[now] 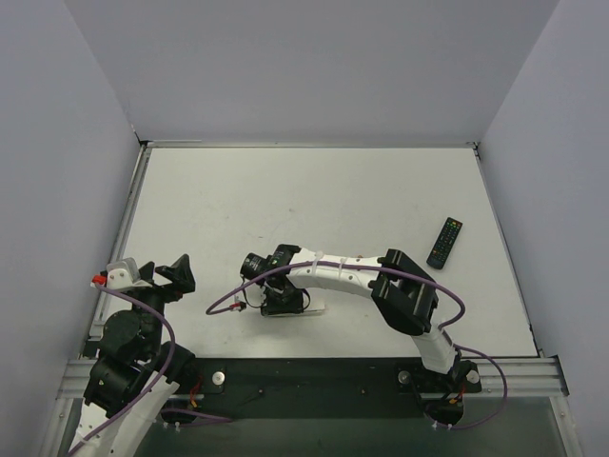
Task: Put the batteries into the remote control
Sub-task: Load the battery cover into the remote control.
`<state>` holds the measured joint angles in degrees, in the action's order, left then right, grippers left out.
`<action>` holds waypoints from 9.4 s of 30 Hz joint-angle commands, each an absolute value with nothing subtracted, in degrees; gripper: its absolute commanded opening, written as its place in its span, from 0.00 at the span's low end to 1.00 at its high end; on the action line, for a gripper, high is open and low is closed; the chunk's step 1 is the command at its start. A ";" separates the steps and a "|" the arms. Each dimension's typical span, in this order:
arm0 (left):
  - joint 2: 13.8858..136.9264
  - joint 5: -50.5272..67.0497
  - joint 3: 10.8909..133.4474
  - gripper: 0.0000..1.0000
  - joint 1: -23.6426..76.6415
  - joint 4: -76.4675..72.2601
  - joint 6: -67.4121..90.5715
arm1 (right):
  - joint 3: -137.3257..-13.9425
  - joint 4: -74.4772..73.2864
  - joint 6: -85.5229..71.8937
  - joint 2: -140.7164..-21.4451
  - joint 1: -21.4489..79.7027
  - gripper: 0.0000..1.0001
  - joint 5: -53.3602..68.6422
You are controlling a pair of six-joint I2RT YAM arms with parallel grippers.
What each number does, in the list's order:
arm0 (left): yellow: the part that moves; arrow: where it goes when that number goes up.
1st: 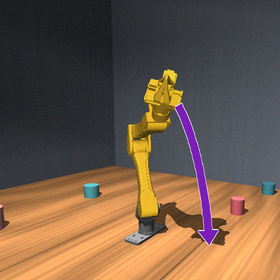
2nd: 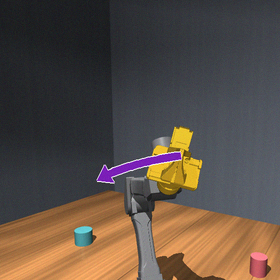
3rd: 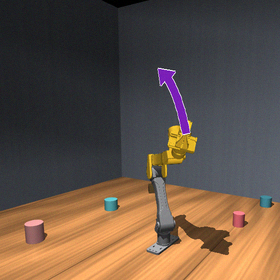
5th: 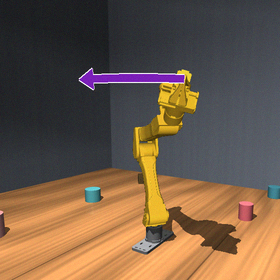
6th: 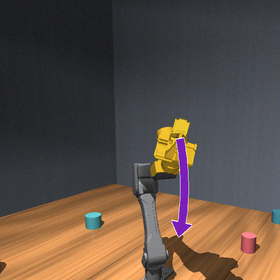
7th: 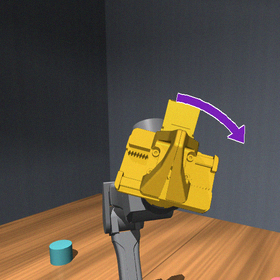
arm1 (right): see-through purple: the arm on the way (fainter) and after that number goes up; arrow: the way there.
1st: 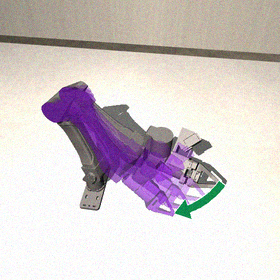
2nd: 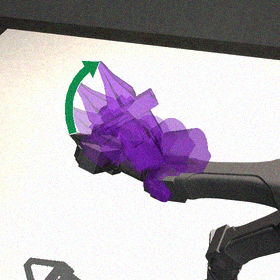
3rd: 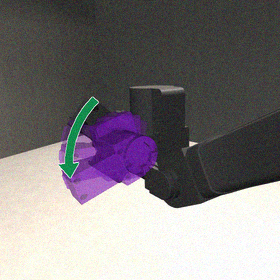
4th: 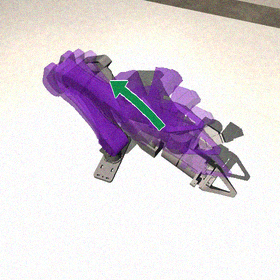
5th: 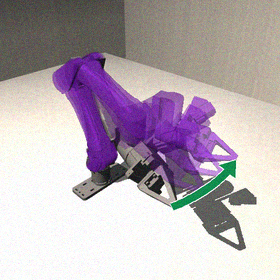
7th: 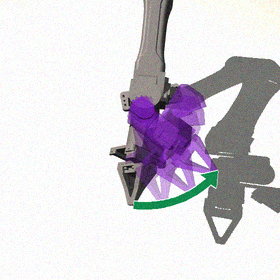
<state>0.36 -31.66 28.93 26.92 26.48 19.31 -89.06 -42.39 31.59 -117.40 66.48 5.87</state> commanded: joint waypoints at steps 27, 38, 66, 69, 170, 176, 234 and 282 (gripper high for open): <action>-2.55 -29.71 28.83 0.95 24.96 25.22 19.51 | -91.05 -45.97 28.30 -116.63 67.24 0.13 6.50; -2.72 -29.27 28.83 0.95 24.61 25.22 19.42 | -90.97 -45.88 28.91 -117.77 67.32 0.16 5.01; -2.64 -28.48 28.74 0.95 24.17 25.14 19.51 | -91.58 -45.61 30.06 -115.31 67.85 0.37 5.71; -2.55 -28.39 28.74 0.95 24.08 25.14 19.51 | -91.23 -45.53 29.53 -113.56 68.03 0.42 6.67; 57.04 7.65 18.99 0.46 40.87 3.34 44.82 | -47.02 -6.24 -38.32 -86.66 49.66 0.29 16.08; 56.69 7.47 18.81 0.45 40.87 3.25 45.09 | -47.55 -6.85 -38.23 -86.66 50.27 0.29 15.38; -4.48 -37.79 29.88 0.69 39.38 27.33 20.74 | -80.86 -32.78 25.31 -111.62 63.98 0.39 13.62; 32.32 -6.70 28.83 0.69 36.47 25.41 37.88 | -59.25 -27.86 -26.35 -82.01 51.50 0.52 4.31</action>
<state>22.17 -20.01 28.58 36.38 27.59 32.16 -63.29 -27.22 -10.20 -84.62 51.75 8.62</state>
